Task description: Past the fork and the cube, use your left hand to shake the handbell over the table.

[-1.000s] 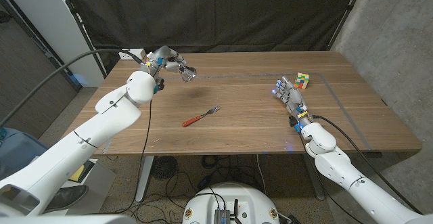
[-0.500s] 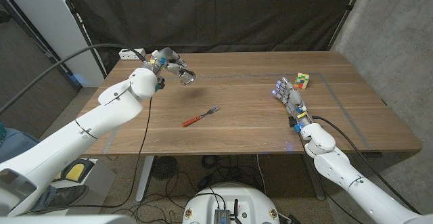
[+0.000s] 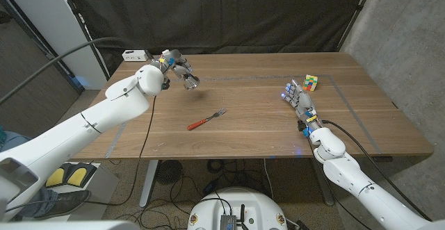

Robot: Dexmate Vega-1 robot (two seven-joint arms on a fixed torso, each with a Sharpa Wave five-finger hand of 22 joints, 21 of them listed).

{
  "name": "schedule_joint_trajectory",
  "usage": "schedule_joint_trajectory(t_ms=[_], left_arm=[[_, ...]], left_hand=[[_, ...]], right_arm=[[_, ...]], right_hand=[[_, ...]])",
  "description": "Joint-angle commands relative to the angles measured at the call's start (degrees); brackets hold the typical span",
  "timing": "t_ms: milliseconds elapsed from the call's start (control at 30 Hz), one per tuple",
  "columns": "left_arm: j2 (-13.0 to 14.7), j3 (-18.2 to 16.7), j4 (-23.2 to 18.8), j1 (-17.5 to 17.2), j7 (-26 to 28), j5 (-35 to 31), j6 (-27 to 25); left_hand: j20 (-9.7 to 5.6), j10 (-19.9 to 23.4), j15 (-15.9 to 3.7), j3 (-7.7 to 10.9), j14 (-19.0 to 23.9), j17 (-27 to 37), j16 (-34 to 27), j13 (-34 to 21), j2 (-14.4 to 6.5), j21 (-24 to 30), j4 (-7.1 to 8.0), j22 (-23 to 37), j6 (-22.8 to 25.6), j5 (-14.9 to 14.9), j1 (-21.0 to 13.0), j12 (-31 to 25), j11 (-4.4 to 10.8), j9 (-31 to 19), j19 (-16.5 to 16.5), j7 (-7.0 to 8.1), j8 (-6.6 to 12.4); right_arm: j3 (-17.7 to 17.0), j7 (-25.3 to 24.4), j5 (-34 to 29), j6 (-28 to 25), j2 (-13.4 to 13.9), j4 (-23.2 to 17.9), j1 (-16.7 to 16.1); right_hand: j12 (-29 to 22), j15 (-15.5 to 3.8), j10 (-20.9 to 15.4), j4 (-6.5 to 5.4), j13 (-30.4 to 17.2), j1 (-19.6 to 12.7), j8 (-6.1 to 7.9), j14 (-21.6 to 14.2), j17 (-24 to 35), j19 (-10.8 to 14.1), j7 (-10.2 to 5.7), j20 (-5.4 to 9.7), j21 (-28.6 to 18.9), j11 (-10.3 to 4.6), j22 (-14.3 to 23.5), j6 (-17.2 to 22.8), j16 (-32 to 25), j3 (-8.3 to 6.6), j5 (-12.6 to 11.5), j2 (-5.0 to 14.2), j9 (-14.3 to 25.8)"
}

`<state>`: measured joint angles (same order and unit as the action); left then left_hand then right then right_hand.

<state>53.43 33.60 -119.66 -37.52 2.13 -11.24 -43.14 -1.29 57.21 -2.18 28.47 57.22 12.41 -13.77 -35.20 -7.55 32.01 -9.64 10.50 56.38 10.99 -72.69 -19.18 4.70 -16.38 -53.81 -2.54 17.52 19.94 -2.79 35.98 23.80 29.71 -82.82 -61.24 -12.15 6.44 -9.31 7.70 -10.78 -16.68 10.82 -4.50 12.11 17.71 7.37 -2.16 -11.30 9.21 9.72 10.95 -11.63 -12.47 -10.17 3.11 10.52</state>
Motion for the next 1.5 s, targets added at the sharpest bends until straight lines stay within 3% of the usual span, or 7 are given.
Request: schedule_joint_trajectory(t_ms=[33, 467, 1500], left_arm=[[1.2, 3.1, 1.0, 3.5, -4.0, -1.8, -0.6], [1.4, 6.7, 0.8, 6.4, -7.5, -7.8, -2.7], [-1.8, 9.8, 6.0, 9.4, -15.2, -11.7, 0.6]], left_hand=[[0.16, 0.4, -6.82, 0.32, 7.2, 0.1, -0.4, -0.3, -0.2, 0.3, 0.07, 0.1, 0.4, 0.4, -0.3, 0.2, -0.08, -0.3, 0.2, -0.33, 0.04], [0.19, 0.5, -6.92, 0.34, 7.1, 0.1, -0.4, -0.3, -0.2, 0.5, 0.1, 0.2, 0.4, 0.4, -0.3, 0.4, -0.09, -0.3, 0.4, -0.25, -0.06], [0.26, 0.5, -6.7, 0.38, 6.7, 0.2, -0.3, -0.5, -0.3, 0.8, 0.14, 0.1, 0.3, 0.4, -0.2, 1.0, -0.18, -0.5, 1.0, -0.37, -0.31]], right_arm=[[0.0, 0.1, -0.1, 0.2, -0.2, 0.4, 0.3], [-0.2, 0.1, 0.1, 0.0, -0.1, 0.3, 0.4], [-0.6, -0.2, 0.2, -0.3, 0.7, -0.7, -0.8]], right_hand=[[-0.1, 0.27, -0.6, 0.15, -0.3, -0.2, 0.08, -0.2, 0.2, 0.5, -0.21, 0.12, 0.1, -0.07, 0.1, 0.3, -0.3, 0.08, 0.0, 0.52, 0.2], [0.0, 0.15, -0.6, 0.15, -0.3, -0.2, 0.1, -0.2, 0.2, 0.5, -0.2, 0.17, 0.2, -0.13, 0.1, 0.3, -0.3, 0.09, 0.0, 0.55, 0.2], [0.0, 0.18, -0.6, 0.16, -0.3, -0.2, 0.1, -0.4, 0.3, 0.6, -0.3, 0.11, 0.1, -0.11, 0.1, 0.4, -0.3, 0.1, 0.0, 0.62, 0.2]])
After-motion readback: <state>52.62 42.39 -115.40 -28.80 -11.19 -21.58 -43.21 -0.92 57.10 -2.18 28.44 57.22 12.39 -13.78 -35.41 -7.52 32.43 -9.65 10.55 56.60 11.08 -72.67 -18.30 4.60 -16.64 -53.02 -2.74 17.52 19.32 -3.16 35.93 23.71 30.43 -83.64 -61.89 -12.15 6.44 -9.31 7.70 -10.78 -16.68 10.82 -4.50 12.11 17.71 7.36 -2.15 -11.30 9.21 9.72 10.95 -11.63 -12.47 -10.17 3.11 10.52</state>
